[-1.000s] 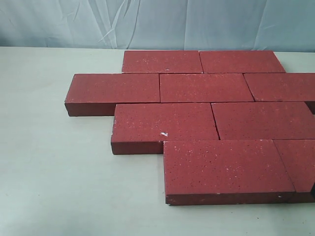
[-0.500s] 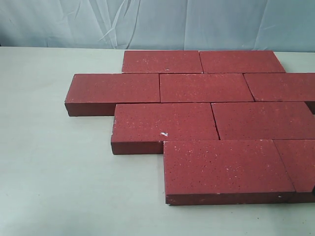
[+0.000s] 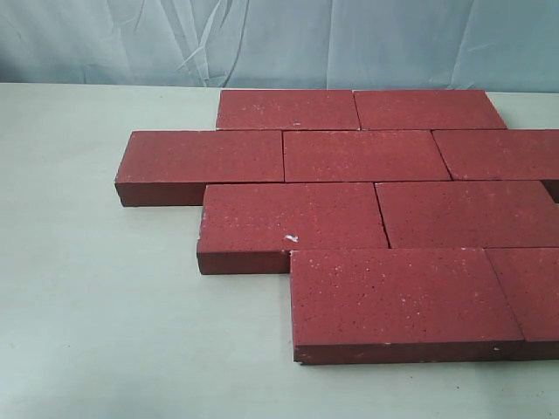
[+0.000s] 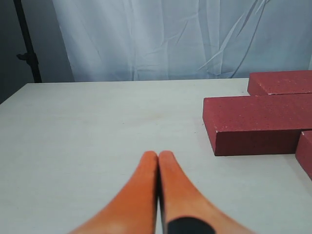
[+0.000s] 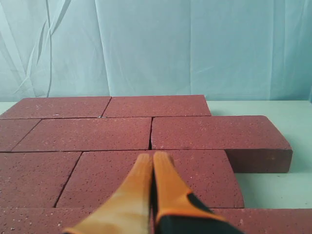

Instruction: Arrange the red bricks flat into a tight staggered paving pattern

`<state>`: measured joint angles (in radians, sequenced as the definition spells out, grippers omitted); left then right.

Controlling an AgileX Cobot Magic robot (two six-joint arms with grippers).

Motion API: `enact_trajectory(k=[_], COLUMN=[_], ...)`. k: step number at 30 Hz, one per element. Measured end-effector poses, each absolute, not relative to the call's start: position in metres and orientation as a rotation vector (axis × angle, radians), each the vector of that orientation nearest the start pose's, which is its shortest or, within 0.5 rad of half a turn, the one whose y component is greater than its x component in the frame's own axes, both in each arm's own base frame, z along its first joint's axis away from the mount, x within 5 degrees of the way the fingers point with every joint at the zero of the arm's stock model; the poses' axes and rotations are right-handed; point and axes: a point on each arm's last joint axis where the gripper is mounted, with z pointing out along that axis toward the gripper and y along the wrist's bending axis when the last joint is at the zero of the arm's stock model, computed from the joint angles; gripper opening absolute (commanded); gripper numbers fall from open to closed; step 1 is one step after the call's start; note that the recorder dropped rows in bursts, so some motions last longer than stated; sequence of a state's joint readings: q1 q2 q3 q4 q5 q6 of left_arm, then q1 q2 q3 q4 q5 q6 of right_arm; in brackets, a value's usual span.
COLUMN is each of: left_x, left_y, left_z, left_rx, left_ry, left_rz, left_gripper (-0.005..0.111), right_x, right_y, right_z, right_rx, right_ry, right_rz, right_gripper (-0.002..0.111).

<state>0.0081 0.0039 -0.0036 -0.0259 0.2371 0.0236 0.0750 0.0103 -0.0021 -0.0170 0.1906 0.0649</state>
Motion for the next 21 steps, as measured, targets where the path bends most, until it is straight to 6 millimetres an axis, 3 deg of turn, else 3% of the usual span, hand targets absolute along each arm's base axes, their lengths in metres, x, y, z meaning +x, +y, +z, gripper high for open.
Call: enact_trajectory(k=[21], left_x=[0.0556], left_y=[-0.0001], left_z=[0.1927], left_rx=[-0.004], left_ry=[1.721], left_rz=[0.000], left_gripper=[0.000], right_x=[0.0551], right_y=[0.0024], right_z=[0.1874], right_rx=[-0.052], right_ry=[1.777], right_rz=[0.039], right_gripper=[-0.001])
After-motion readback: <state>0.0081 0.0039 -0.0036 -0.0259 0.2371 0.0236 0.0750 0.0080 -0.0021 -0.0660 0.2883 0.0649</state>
